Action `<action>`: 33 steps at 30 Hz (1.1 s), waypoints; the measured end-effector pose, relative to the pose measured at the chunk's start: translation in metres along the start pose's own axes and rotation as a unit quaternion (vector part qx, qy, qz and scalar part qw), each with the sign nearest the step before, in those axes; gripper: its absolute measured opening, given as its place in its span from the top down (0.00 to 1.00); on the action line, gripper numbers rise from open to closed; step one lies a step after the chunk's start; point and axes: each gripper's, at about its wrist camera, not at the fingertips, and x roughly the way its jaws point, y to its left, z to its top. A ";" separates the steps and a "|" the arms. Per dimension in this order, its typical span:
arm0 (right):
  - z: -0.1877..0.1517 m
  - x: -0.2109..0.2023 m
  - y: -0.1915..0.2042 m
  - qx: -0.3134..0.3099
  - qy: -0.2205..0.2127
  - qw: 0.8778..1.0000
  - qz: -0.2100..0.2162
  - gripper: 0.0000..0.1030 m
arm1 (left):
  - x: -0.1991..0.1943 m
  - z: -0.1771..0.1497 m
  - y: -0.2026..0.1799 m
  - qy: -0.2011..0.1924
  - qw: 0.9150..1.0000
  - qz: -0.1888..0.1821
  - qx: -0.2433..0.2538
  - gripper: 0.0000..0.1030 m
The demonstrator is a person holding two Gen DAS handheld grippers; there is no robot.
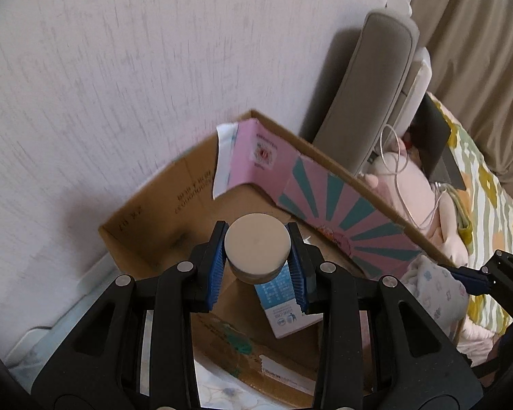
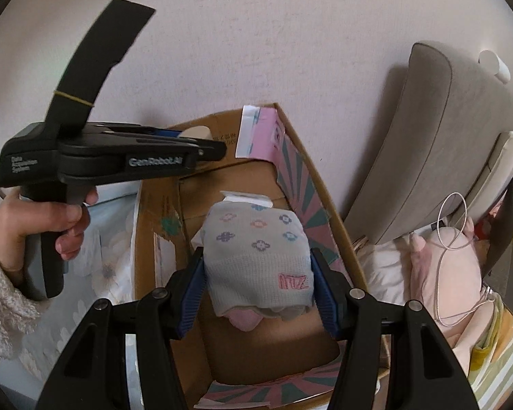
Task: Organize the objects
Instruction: 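Carry lid and knit cap into the cardboard box and open both tools, then withdraw both tools from the cardboard box back over the sheet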
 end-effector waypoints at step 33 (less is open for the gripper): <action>0.005 0.003 -0.004 0.033 0.024 0.999 0.029 0.07 | -0.003 0.003 -0.018 0.024 0.998 0.044 0.032 0.00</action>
